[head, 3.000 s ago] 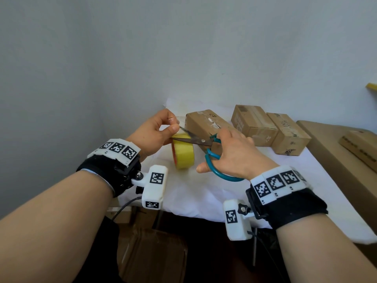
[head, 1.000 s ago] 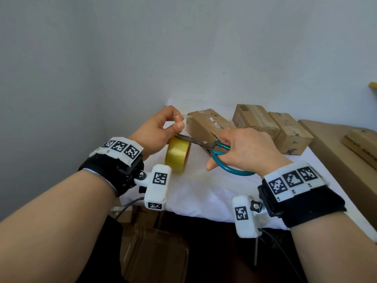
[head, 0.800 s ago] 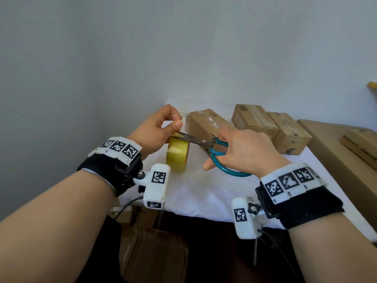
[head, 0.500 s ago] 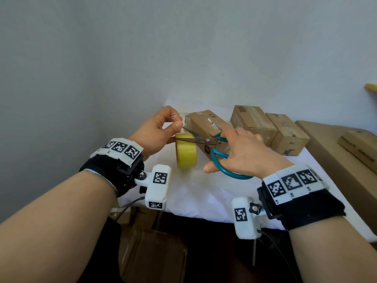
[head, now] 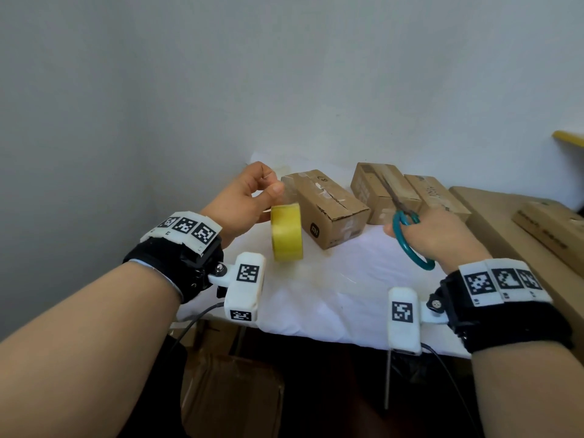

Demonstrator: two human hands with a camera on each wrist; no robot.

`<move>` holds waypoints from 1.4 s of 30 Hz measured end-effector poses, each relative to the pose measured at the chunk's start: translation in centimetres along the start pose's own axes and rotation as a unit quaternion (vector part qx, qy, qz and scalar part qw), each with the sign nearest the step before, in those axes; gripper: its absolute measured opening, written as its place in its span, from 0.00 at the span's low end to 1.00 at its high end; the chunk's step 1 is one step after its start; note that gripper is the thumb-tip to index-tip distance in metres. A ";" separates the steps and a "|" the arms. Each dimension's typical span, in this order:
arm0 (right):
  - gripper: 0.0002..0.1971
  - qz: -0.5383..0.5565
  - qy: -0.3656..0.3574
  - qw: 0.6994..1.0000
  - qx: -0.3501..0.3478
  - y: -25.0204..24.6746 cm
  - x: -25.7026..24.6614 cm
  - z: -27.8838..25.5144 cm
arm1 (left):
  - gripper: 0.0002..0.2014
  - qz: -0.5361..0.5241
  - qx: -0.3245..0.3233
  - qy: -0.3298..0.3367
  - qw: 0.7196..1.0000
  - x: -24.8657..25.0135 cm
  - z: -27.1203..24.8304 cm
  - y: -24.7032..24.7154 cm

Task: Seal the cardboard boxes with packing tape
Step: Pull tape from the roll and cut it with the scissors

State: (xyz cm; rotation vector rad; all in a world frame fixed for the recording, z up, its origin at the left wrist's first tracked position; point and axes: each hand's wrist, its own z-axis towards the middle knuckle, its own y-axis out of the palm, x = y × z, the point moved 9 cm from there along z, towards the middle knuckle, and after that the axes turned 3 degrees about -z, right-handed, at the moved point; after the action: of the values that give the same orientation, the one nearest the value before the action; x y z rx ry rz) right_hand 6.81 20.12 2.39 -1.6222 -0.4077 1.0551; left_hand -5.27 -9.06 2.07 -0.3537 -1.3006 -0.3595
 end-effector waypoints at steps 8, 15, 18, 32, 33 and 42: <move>0.17 -0.166 0.053 0.979 -0.107 1.9 4.2 -0.4 | 0.11 -0.008 -0.043 0.001 0.999 0.4 0.0 2.4; 0.18 -0.203 0.036 0.974 -0.090 2.3 4.1 -0.8 | 0.13 -0.018 -0.063 -0.010 0.998 0.8 -0.2 4.3; 0.22 -0.099 0.007 0.994 -0.043 1.0 1.7 -1.2 | 0.14 -0.015 -0.059 -0.012 0.998 0.7 -0.1 5.0; 0.15 0.275 -0.153 0.937 -0.151 4.4 -8.4 -4.8 | 0.16 -0.035 0.010 0.015 0.999 0.7 0.8 5.6; 0.12 0.280 -0.152 0.937 -0.147 4.3 -8.4 -4.7 | 0.16 -0.036 0.011 0.015 0.999 0.6 0.8 5.6; 0.11 0.298 -0.141 0.933 -0.146 4.2 -8.3 -4.4 | 0.16 -0.042 0.063 0.028 0.997 0.9 0.8 5.8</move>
State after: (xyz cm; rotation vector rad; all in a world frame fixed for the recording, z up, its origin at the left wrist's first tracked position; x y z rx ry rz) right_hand 4.79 10.03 2.07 -1.9230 -0.2684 1.7680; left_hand -3.20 -3.60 2.86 -0.1817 -1.2786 -0.3544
